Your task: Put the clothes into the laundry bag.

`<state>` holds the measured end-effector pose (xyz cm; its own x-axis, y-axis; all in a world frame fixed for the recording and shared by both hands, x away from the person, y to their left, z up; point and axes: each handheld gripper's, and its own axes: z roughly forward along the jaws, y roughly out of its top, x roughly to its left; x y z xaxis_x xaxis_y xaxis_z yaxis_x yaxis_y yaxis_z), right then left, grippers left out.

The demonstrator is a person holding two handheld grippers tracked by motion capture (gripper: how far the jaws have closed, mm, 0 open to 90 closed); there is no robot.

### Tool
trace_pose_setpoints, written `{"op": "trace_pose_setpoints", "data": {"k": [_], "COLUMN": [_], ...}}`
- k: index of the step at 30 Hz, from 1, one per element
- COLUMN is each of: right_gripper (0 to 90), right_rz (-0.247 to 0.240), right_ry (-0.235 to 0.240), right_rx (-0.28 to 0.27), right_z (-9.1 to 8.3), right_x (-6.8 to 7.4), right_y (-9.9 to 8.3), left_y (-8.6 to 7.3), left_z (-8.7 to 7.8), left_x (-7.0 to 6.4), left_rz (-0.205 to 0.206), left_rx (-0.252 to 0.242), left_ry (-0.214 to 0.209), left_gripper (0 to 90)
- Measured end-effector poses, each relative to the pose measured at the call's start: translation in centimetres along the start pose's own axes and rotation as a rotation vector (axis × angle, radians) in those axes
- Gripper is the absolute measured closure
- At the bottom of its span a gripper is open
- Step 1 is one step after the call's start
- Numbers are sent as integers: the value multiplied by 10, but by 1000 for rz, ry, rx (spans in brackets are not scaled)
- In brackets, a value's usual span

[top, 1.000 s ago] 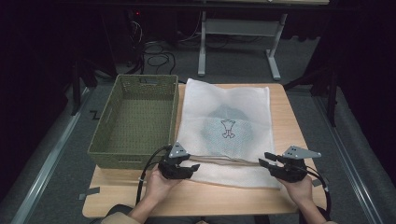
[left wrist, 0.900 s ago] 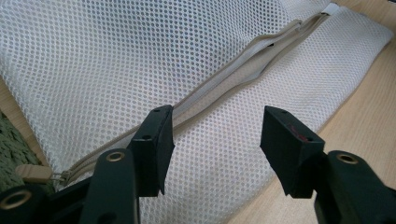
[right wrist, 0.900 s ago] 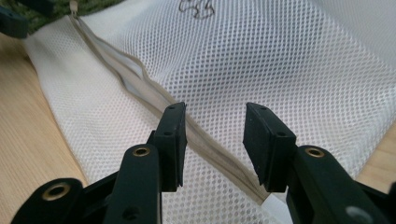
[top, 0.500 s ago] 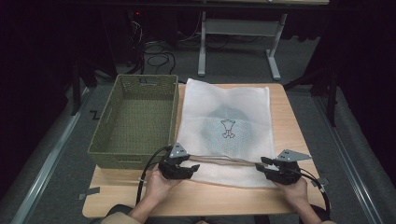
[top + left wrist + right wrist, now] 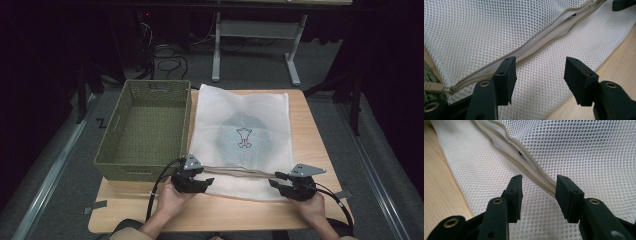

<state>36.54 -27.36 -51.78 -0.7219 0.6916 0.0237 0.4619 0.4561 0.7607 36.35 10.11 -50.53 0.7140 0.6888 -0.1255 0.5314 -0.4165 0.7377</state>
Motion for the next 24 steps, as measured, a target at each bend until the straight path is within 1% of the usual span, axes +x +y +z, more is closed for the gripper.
{"op": "trace_pose_setpoints", "data": {"k": [2,6,10,14,19,24], "right_gripper": [580,578,576,575,577,576], "right_rz": [1,-15,-17,-31,-33,-36], "right_ry": [-2,-5,-6,-11,-4,-2], "right_rx": [4,0,5,5,6,5], "right_z": [0,0,0,0,0,-1], "right_x": [1,2,3,4,4,4], "right_y": [-1,-1,-2,-3,-3,-3], "left_y": [-1,-2,-3,-3,-3,-3], "left_z": [1,2,3,4,6,6], "left_x": [0,0,0,-1,-1,0], "left_rz": [-1,-3,9,10,12,7], "left_rx": [2,6,10,16,28,28], "left_ry": [3,8,18,12,16,12], "left_gripper": [433,434,438,434,432,430]}}
